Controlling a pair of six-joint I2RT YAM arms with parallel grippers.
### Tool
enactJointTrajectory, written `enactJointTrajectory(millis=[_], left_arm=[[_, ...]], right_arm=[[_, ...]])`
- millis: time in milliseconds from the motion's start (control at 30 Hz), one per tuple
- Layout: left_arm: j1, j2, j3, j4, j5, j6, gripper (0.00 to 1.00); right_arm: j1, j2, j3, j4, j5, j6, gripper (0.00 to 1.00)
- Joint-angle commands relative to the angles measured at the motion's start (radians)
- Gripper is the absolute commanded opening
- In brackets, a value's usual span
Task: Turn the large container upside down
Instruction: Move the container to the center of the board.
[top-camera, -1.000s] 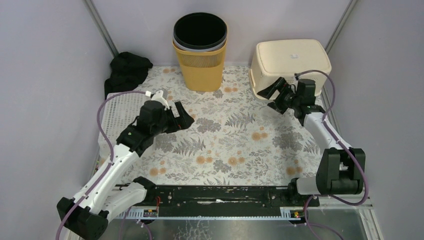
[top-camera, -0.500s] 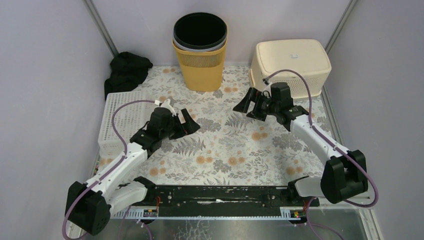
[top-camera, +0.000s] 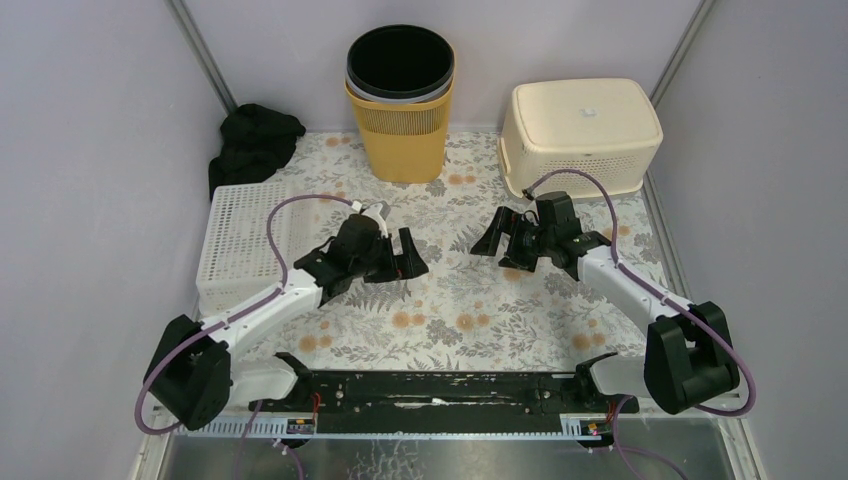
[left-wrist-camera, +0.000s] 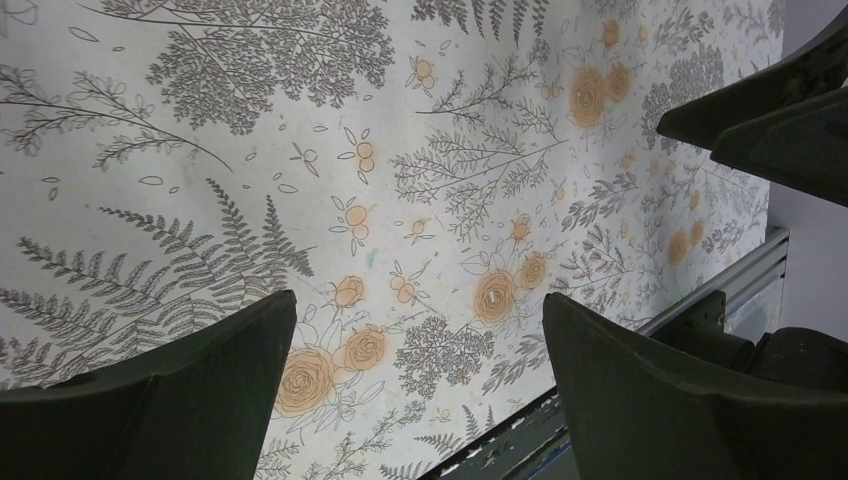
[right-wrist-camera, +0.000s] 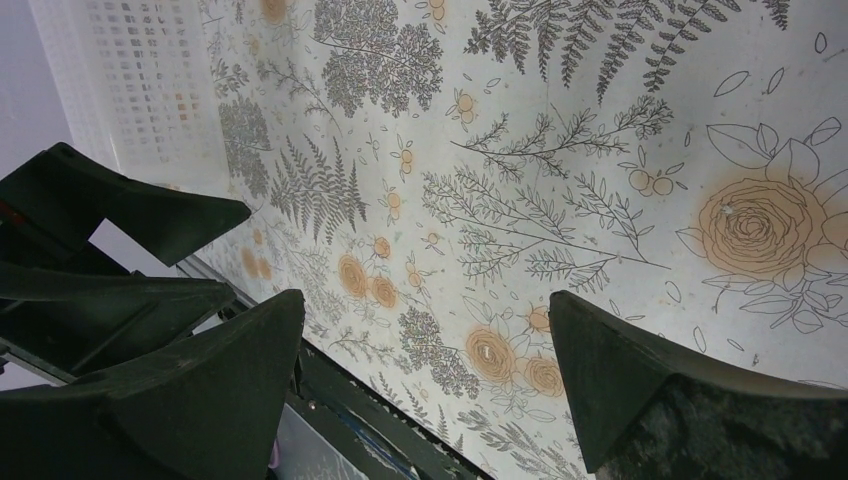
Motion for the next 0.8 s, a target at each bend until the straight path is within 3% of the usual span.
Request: enactJointTrajectory(millis=[0,767], left_arm=[[-0.018,0.010,0.037,0.060,0.005,0.021,1.00],[-0.036,-0.120,0.008,0.067,-0.051,-0.090,1.00]], right_arm=[[0.008,-0.029,-0.001,0.024,-0.008,-0.012,1.00],[0.009,-0.040,-0.101,0.083,-0.041,0.007,1.00]])
